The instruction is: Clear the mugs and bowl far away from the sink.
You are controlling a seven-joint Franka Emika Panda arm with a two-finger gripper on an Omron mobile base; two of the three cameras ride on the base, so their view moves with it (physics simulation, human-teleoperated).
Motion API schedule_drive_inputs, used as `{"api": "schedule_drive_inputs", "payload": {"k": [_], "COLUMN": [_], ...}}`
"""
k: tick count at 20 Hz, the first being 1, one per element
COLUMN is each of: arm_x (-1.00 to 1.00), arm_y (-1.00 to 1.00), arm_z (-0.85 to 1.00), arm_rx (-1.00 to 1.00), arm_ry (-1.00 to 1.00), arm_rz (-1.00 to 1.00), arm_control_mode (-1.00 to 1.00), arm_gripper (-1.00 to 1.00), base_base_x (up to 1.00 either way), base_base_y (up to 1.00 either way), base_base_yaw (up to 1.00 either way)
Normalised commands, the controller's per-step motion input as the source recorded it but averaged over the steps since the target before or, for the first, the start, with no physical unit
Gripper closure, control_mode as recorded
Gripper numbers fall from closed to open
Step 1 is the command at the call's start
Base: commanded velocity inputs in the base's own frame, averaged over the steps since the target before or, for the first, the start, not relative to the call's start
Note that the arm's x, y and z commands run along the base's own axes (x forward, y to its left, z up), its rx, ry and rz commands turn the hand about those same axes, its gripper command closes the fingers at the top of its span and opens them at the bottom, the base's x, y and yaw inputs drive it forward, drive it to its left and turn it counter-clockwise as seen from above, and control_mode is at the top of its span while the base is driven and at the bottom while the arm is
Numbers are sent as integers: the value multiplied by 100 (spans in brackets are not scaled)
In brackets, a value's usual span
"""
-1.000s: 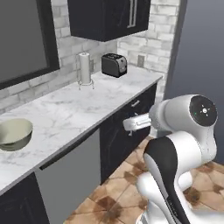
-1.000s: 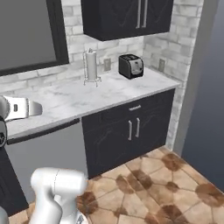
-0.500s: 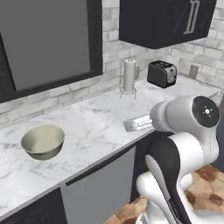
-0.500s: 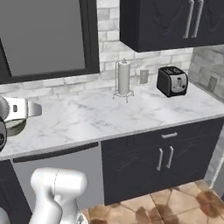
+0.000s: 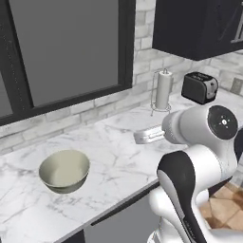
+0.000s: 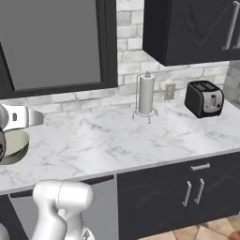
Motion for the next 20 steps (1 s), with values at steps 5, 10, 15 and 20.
{"api": "schedule_drive_inputs", "payload": {"k": [5, 10, 15, 20], "arm_x": [0, 0, 0, 25], "arm_y": [0, 0, 0, 1], "arm_z": [0, 0, 0, -12], "arm_rx": [0, 0, 0, 3], "arm_ry": [0, 0, 0, 7], "arm_rz": [0, 0, 0, 12], "arm_control_mode": [100, 100, 100, -100], "arm_gripper": [-100, -100, -100, -100], "base_base_x": [38, 46, 47, 36], "base_base_y": [20, 4, 12, 14], "base_base_yaw": [29, 53, 46, 23]}}
